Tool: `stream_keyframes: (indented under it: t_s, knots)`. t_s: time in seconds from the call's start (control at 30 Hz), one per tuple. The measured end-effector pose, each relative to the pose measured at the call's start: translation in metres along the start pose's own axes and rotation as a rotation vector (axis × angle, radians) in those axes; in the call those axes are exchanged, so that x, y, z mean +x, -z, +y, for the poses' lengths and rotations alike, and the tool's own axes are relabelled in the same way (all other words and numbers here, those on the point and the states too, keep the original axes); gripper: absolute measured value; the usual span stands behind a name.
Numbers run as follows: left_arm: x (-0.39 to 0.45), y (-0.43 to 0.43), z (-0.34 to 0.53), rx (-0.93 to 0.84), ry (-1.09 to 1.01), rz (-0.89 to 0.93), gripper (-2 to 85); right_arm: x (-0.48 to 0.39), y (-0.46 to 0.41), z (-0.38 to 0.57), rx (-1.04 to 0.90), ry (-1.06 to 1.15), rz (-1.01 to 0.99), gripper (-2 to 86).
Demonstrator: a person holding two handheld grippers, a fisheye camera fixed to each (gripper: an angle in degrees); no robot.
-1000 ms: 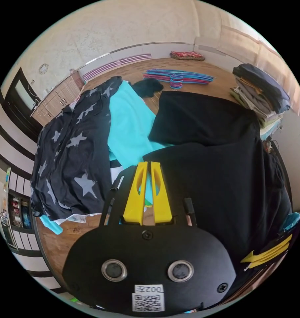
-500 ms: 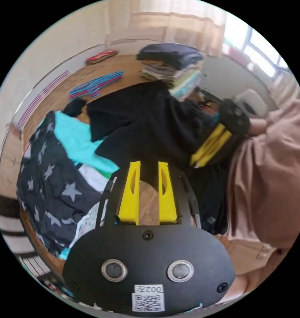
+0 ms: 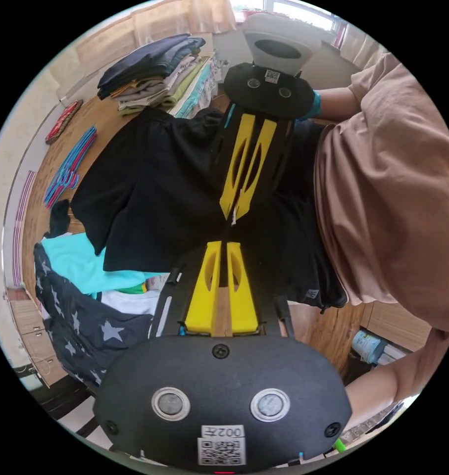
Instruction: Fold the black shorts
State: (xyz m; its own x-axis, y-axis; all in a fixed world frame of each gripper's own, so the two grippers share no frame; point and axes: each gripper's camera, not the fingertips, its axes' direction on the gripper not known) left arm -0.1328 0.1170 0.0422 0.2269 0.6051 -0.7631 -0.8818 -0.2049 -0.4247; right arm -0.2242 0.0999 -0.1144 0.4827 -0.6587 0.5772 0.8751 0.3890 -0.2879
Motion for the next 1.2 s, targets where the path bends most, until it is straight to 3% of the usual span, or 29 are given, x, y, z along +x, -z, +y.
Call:
stream_keyframes:
  t_s: [0.2, 0.5, 0.9, 1.2]
  knots:
    - [0.013, 0.032, 0.016, 0.002, 0.042, -0.104, -0.8, -0.005, -0.007, 0.021, -0.098, -0.038, 0.15, 6.6]
    - [0.025, 0.079, 0.051, 0.08, 0.138, -0.161, -0.9, 0.009, -0.003, 0.089, -0.326, -0.18, 0.421, 6.6]
    - [0.039, 0.128, 0.063, 0.033, 0.317, -0.226, -0.9, 0.023, 0.005, 0.167, -0.342, -0.393, 0.625, 7.4]
    - [0.053, 0.178, 0.056, 0.042, 0.358, -0.295, -1.0, 0.024, -0.001, 0.209, -0.348, -0.436, 0.692, 6.3]
